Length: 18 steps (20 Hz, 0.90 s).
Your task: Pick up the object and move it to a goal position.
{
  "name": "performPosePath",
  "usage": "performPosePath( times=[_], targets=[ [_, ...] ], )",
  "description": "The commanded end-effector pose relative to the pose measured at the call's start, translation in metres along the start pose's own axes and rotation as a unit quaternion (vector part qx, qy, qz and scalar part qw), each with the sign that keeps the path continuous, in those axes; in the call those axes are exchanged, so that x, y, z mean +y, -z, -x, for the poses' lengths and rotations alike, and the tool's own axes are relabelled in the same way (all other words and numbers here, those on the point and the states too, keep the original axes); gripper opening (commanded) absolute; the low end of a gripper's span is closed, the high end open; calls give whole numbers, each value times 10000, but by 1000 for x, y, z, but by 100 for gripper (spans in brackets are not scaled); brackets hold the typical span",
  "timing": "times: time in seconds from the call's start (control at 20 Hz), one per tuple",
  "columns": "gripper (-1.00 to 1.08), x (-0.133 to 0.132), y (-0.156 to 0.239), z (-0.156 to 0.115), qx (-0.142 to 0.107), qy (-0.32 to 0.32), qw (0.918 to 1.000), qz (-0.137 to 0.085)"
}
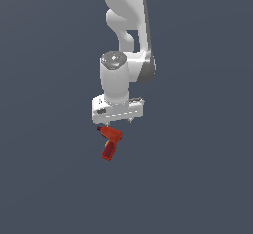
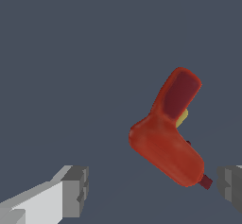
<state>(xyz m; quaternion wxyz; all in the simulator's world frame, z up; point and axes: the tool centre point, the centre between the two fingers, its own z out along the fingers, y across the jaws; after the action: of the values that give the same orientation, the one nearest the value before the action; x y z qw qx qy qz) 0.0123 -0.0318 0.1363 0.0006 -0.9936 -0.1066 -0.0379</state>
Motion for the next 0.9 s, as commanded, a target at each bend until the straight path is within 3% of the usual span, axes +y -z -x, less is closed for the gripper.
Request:
performPosePath(
  times=[0.0,0.45,0.85],
  targets=[
    [108,9,-11,4,99,297,9995,18],
    [108,34,-44,17,506,1372,9892,82],
    [108,49,-65,30,937,2293,9687,171]
  ],
)
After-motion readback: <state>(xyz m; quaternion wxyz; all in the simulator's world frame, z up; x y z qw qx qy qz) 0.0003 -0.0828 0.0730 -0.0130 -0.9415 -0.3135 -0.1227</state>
